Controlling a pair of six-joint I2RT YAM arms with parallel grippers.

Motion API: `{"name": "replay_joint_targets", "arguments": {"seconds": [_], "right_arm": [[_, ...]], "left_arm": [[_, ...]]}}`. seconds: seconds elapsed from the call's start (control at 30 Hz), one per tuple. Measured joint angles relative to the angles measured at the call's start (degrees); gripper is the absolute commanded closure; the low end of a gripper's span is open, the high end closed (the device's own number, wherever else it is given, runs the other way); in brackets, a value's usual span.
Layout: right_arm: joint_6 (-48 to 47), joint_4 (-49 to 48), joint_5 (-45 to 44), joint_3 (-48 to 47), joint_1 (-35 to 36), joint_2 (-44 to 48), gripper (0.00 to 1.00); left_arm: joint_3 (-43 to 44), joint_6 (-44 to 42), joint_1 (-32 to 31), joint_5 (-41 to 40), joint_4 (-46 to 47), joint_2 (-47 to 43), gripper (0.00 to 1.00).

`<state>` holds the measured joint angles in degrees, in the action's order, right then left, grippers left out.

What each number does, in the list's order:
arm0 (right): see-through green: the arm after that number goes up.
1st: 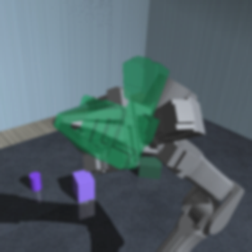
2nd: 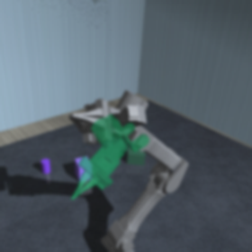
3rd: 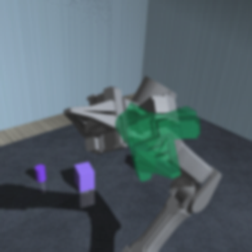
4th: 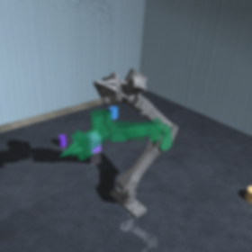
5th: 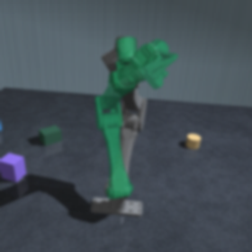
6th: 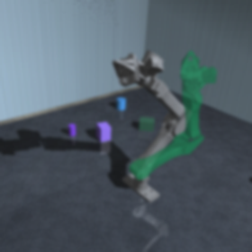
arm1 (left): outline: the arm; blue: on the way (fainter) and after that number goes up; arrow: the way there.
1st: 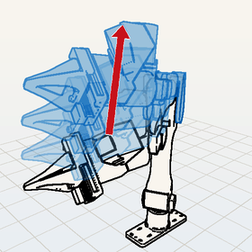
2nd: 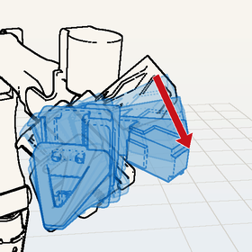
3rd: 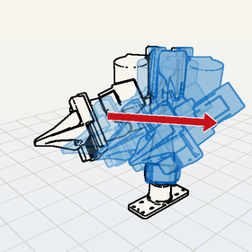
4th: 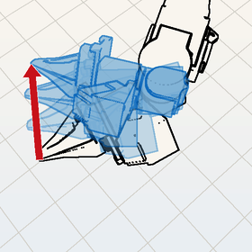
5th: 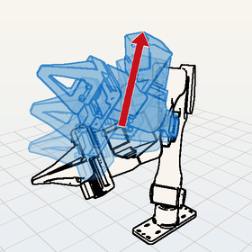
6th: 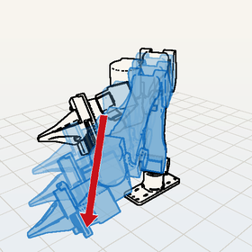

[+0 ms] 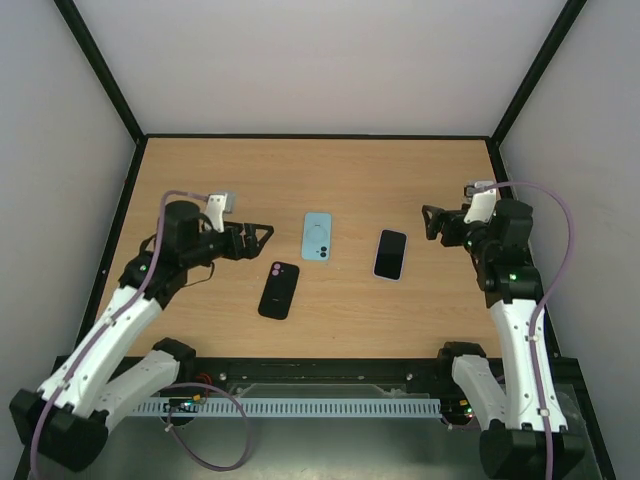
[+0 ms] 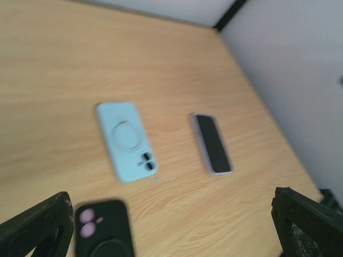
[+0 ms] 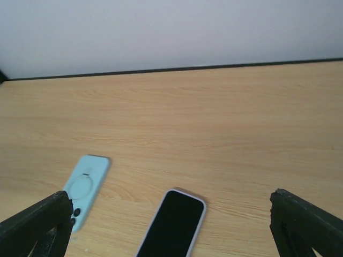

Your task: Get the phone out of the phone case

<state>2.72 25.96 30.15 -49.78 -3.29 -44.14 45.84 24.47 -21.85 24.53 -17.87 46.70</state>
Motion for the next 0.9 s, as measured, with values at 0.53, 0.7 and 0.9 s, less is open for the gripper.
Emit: {"name": "replay_joint_targets", "arguments": {"seconds": [0.53, 0.7, 0.9], "right_arm": [[0.37, -0.35, -1.57, -3.28, -0.02, -4.94, 0.03], [1.03, -1.22, 0.48, -1.77, -0.02, -7.74, 0.02], [1.62, -3.91, 3.19, 3.78, -0.04, -8.15, 0.03]], "left_arm": [[6.51, 2.1, -12.37, -23.21, -14.97, 20.04, 0.0], [7.3, 1.09, -15.89, -26.32, -17.44, 27.47, 0.0], [12.37, -0.52, -15.91, -28.24, -20.85, 37.29, 0.0]]}}
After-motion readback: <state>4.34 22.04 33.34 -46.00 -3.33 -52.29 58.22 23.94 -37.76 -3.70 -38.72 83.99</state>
